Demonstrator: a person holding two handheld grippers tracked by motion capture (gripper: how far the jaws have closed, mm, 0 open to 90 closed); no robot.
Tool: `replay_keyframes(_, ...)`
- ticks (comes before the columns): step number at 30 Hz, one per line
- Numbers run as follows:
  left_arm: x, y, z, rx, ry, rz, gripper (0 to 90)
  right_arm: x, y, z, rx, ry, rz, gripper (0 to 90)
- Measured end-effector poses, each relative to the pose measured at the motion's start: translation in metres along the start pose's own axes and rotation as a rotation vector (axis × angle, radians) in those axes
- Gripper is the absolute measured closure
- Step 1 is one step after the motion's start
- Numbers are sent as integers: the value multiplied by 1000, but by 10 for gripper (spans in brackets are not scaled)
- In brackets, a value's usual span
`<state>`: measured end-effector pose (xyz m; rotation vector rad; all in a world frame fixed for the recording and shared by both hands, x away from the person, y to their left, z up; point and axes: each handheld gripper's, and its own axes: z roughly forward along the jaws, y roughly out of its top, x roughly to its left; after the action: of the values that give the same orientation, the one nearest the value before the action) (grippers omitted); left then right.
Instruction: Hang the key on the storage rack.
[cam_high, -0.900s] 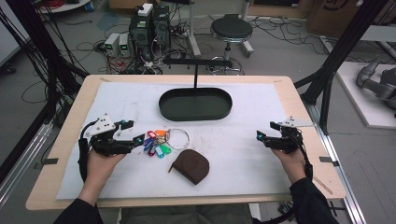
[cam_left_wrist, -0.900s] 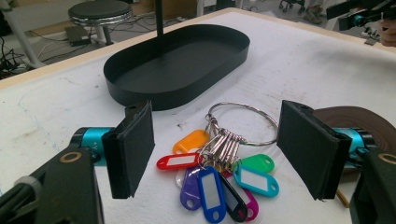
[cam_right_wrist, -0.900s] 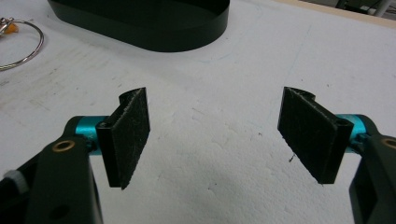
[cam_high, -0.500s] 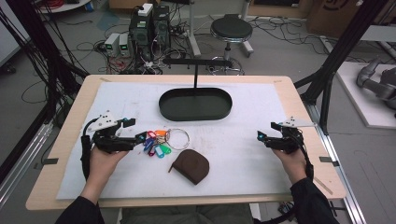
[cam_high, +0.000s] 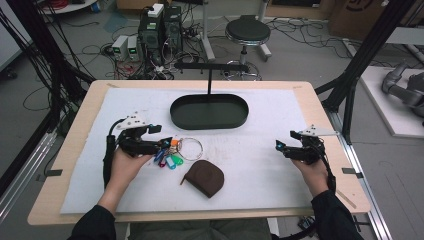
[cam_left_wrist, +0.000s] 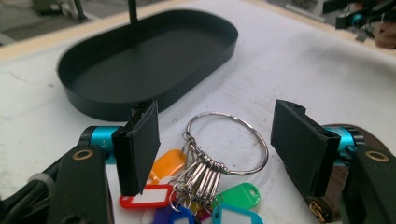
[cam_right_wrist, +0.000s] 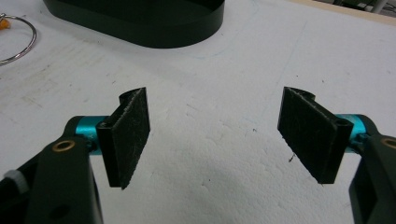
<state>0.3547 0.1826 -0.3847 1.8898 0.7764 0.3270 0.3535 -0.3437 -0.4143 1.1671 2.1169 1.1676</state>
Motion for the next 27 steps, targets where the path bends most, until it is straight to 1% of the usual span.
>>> replay_keyframes(1,0,1,5,14,-6,2,336,0,0,0,0,0,0,260)
replay_keyframes(3,-1,2,14,41,-19,5,372,0,0,0,1,0,6,260)
replay_keyframes(4,-1,4,23,73,-25,18,376,0,0,0,1,0,8,260)
replay_keyframes(6,-2,6,30,94,-37,26,406,0,0,0,1,1,6,260)
replay_keyframes(9,-2,8,38,117,-39,37,412,0,0,0,2,1,-1,260)
replay_keyframes(11,-2,10,44,126,-41,38,438,0,0,1,4,3,1,260)
replay_keyframes(14,1,12,59,158,-37,39,476,0,0,1,2,5,2,260)
replay_keyframes(15,1,12,59,158,-37,39,484,0,0,1,4,5,-1,261)
replay_keyframes(17,3,14,71,199,-21,42,499,0,0,1,6,6,2,261)
replay_keyframes(18,3,14,71,199,-21,42,506,0,0,1,6,7,2,260)
replay_keyframes(20,5,16,80,237,-19,49,522,0,0,1,7,7,1,260)
replay_keyframes(21,6,17,88,262,-22,58,539,-1,0,1,8,8,1,261)
replay_keyframes(22,6,17,88,262,-22,58,546,0,0,1,8,8,3,260)
replay_keyframes(23,7,18,92,280,-25,57,549,-1,0,1,9,9,2,261)
replay_keyframes(24,8,19,98,309,-22,60,563,-1,-1,1,9,9,2,260)
replay_keyframes(27,8,20,106,339,-24,68,595,-1,-1,1,10,10,3,261)
